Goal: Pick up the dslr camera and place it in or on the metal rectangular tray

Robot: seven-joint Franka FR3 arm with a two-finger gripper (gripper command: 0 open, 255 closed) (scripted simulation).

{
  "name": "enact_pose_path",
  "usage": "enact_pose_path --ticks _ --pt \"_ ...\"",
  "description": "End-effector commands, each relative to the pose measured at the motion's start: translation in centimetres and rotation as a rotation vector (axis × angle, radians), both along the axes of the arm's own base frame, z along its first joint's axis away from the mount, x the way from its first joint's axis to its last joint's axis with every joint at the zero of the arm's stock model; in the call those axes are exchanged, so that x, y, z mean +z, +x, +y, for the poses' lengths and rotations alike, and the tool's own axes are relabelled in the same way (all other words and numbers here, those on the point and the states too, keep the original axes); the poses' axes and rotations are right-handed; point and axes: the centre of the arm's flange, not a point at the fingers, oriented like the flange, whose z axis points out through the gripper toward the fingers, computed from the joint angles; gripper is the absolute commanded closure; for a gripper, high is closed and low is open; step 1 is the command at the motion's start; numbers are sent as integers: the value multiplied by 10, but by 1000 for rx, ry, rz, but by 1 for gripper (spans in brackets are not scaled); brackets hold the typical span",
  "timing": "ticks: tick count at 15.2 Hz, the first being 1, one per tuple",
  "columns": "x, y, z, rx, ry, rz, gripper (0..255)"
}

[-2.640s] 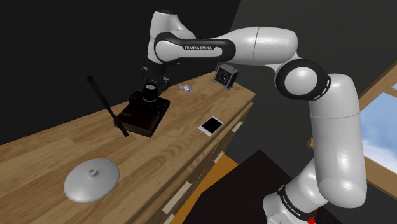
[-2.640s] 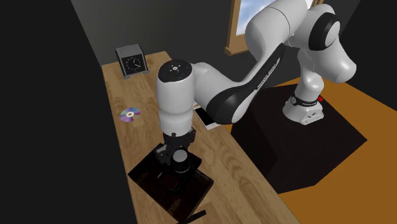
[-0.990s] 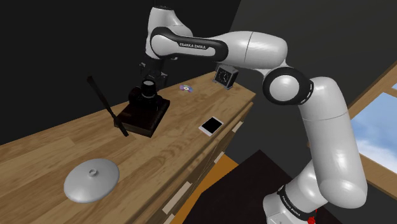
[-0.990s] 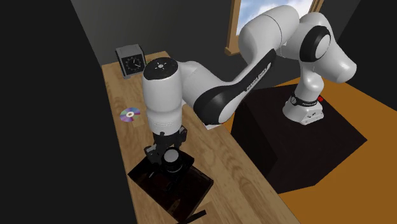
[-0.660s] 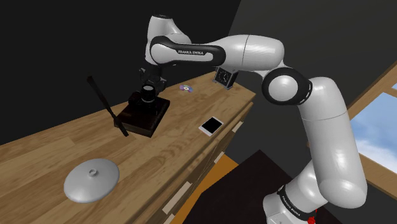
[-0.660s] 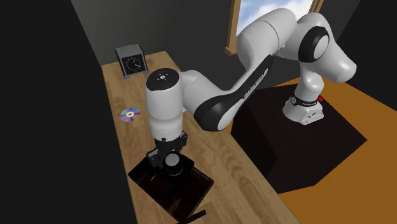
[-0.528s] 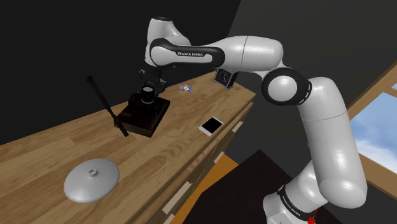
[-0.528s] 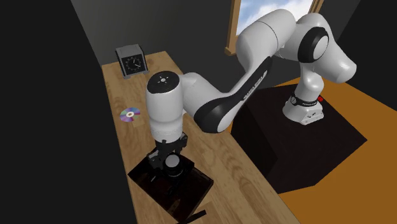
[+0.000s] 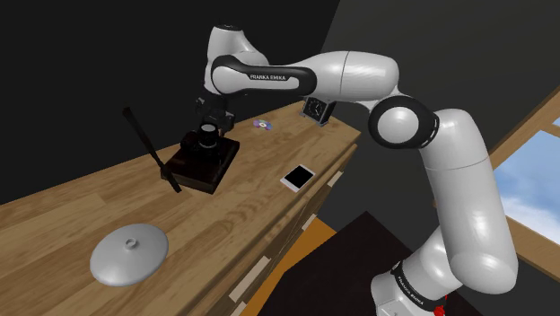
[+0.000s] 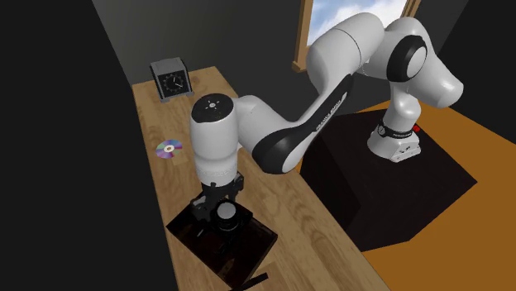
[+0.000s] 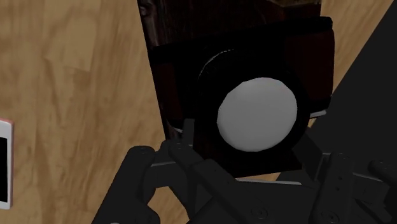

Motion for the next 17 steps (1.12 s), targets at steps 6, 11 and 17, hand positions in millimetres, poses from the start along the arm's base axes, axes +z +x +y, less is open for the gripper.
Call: enact_pose_path --ticks 6,11,17 --pt "13 -1 0 -1 -1 1 0" --pt "49 -4 0 -1 -1 1 0" --pt "49 -4 0 -1 -1 1 0"
